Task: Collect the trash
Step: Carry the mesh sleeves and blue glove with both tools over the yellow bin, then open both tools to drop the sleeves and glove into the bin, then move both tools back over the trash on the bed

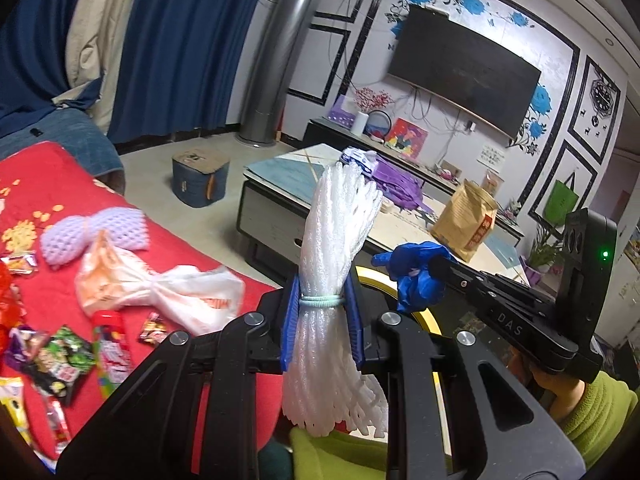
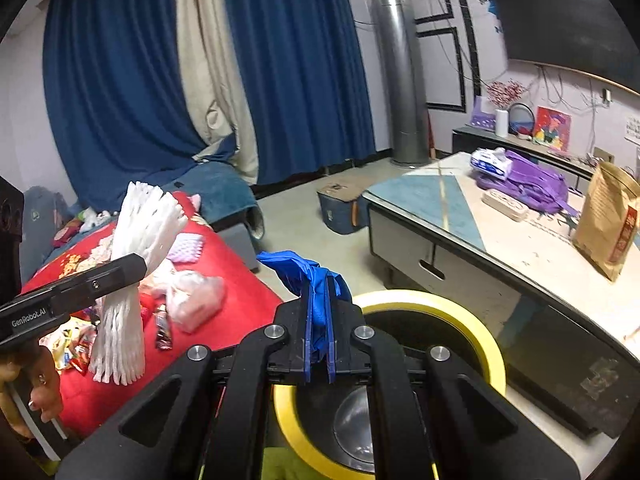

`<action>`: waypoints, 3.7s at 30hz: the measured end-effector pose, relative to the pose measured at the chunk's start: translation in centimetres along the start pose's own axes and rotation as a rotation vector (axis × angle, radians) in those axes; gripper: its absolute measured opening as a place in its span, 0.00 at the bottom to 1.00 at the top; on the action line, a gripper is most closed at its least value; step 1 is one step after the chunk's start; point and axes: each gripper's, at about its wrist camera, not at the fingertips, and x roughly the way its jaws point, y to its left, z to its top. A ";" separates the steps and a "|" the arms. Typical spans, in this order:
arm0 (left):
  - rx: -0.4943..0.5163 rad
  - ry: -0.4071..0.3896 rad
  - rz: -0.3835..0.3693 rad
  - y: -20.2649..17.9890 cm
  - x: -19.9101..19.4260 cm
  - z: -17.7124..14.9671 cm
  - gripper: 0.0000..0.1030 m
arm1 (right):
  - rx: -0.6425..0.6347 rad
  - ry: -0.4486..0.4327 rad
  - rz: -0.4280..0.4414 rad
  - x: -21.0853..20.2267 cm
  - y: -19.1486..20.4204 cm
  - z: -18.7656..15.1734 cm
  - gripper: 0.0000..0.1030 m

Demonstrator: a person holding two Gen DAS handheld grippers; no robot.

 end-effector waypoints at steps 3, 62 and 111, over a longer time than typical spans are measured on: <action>-0.001 0.015 -0.016 -0.7 1.3 -0.2 0.14 | 0.026 0.009 -0.022 0.0 -1.2 -0.4 0.05; -0.036 -0.087 0.193 2.2 -0.8 -2.4 0.90 | 0.008 -0.068 0.007 -0.9 1.0 -1.2 0.64; -0.228 -0.173 0.511 17.4 -13.4 0.0 0.90 | -0.271 0.092 0.297 4.2 19.6 -3.9 0.66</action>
